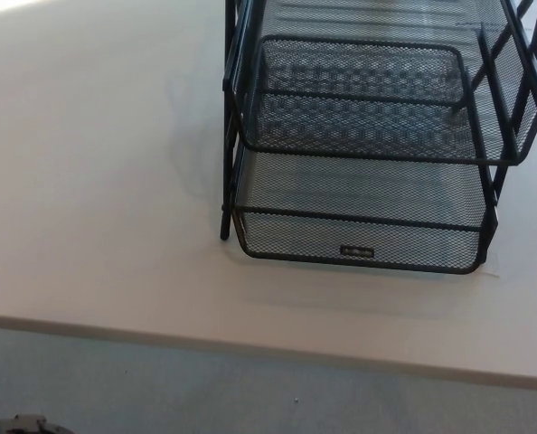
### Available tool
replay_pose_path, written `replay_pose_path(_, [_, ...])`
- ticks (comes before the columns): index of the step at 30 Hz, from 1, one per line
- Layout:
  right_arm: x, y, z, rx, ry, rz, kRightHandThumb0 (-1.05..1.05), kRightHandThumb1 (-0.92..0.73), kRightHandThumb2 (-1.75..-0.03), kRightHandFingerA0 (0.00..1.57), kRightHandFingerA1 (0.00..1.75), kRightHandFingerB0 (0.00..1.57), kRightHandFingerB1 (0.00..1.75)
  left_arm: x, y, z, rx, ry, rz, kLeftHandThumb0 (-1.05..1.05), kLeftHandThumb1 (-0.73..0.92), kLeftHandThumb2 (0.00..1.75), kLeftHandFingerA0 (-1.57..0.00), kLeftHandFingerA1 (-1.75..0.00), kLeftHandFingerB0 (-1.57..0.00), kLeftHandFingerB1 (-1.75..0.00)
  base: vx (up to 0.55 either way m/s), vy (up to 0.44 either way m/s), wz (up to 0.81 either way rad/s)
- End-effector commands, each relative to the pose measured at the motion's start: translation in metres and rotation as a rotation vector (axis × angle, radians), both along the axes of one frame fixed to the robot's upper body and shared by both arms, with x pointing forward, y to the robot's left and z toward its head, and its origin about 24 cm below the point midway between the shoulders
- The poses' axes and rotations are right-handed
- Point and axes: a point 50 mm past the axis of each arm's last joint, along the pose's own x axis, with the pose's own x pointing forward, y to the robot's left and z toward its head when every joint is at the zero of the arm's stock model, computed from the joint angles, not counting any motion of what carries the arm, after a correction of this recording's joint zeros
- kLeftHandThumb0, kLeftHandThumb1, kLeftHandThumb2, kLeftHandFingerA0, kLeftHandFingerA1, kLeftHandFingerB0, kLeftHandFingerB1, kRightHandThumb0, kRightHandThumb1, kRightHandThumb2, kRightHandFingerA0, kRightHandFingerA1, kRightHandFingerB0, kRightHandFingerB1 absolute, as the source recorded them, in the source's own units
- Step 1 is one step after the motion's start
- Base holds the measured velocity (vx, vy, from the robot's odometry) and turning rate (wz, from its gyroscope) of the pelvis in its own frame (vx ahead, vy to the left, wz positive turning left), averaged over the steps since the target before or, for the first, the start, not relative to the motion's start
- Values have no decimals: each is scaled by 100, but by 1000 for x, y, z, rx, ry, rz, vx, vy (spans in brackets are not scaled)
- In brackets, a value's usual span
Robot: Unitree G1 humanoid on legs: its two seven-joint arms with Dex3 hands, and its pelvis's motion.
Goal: A balck drawer is kept on the middle of the table and the robot uses its right hand to push it back away from the robot
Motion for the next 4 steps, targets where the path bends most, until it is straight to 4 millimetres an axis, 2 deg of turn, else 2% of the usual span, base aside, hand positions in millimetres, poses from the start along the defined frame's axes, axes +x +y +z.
replay_pose_path(1, [3,-1,-2,-92,-132,59,-55,-66,-104,47,58,27,47,-5,7,1,22,9,3,-61,58,93,-39,-53,-24,-44,0,0,0])
replay_pose_path(4, [6,-1,-1,-99,-141,74,-56,-66,-103,47,58,27,47,-3,7,3,14,4,12,-61,58,93,-39,-52,-25,-44,0,0,0])
